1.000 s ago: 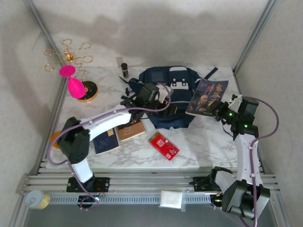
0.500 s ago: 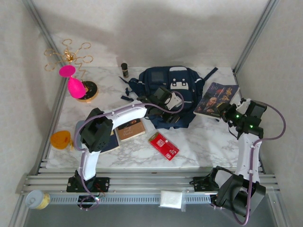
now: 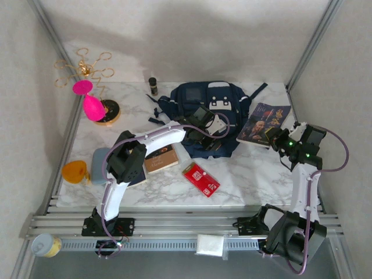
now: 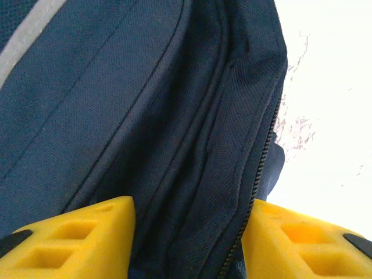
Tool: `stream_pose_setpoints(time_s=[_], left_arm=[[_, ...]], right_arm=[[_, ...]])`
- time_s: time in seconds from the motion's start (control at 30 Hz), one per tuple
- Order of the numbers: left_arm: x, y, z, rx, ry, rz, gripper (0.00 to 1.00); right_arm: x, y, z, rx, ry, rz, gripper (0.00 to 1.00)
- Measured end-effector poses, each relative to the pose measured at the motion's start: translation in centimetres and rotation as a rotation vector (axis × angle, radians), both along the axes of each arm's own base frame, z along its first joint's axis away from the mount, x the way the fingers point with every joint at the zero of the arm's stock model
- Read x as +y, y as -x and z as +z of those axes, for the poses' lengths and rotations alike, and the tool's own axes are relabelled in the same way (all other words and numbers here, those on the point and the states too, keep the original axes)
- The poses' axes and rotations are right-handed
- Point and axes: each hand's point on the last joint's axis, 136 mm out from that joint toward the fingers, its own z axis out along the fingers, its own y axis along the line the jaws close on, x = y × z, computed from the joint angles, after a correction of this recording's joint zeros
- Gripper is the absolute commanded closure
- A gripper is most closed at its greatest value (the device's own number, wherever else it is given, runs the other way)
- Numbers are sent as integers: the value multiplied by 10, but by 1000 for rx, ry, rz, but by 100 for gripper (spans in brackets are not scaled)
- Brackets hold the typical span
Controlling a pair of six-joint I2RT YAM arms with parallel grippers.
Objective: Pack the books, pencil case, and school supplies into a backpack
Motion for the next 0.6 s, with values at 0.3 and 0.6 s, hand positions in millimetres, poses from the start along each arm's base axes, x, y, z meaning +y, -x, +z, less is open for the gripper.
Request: stream_pose_setpoints(time_s=[0.3, 0.6], left_arm=[[8, -11, 1, -17, -8, 23, 57], [13, -17, 1, -18, -10, 37, 63]], right_arm=[[1, 1, -6, 3, -9, 5, 100], [3, 2, -12, 8, -21, 11, 100]])
